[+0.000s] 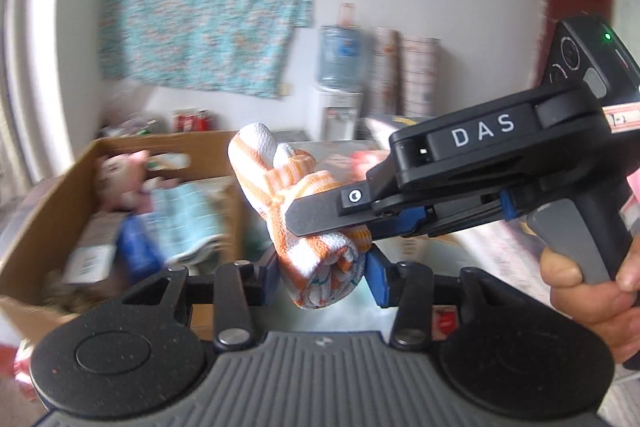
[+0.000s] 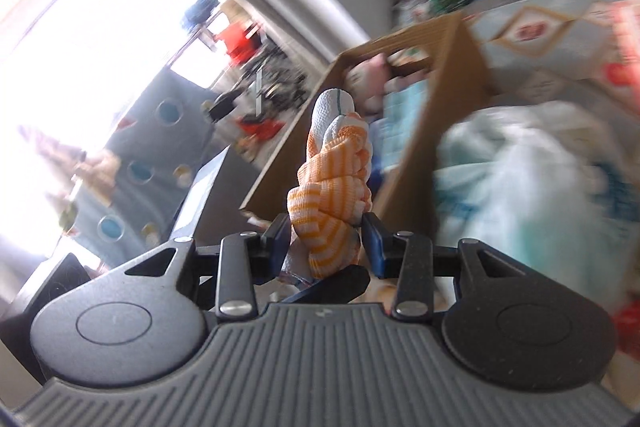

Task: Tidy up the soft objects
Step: 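Carry the sock bundle with the right tool over the cardboard box, then lower the sock bundle into the box and open the right tool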

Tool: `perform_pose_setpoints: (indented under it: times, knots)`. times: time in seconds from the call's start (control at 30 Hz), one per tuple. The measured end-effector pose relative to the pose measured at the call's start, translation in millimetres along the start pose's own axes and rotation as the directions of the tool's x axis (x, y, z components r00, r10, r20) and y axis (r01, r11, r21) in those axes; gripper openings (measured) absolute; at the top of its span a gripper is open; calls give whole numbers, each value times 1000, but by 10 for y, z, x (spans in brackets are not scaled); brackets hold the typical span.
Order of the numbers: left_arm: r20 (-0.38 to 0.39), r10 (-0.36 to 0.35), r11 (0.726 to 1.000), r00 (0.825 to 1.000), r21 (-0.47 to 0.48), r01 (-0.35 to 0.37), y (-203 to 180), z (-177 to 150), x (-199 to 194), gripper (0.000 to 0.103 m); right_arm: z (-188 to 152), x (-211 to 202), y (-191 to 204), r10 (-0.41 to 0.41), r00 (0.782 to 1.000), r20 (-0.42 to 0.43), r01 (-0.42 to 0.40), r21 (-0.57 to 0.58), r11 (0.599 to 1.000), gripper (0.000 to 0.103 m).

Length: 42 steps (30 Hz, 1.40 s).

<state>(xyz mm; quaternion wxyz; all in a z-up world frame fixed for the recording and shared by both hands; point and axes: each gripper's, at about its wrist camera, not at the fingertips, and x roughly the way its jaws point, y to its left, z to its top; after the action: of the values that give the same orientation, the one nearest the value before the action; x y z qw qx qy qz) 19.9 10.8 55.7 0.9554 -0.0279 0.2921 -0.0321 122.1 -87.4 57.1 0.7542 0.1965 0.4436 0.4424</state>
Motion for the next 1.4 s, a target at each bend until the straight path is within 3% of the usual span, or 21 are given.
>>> perform_pose_setpoints:
  times: [0.27,0.47,0.73,0.83,0.97,1.1,1.17,1.33,1.4]
  knots:
    - [-68,64,976,996,-206,-77,964,-46,73,45,329,1114,257,-24,984,-175,17,-41,999,38]
    - [-109,34,943,993,-326,-68,1451,-158,372,45,583,1663,242,-134,940,-314,103,-111,988,33]
    - [-150,-21,933,988,-359,-34,1600,-282,571,50,677,1906,201,-251,881,-402,184,-198,963,32]
    - [-141,-21,938,990,-344,-29,1608,-297,504,51,692,2018,196,-298,851,-433,205,-248,947,32]
    - [-130,44,948,991,-308,-83,1651,-298,347,58,678,2161,187,-367,800,-474,227,-327,917,31]
    - [-112,82,940,990,-322,-114,1757,-312,154,60,643,2289,288,-426,766,-481,214,-434,875,32]
    - [-99,108,935,989,-329,-135,1803,-325,59,61,598,2377,328,-459,744,-485,198,-497,845,32]
    - [-89,149,923,985,-345,-170,1895,-339,-104,62,429,2585,365,-555,664,-500,153,-636,756,33]
    - [-90,155,920,984,-350,-177,1924,-350,-131,62,353,2617,401,-599,642,-479,134,-699,703,33]
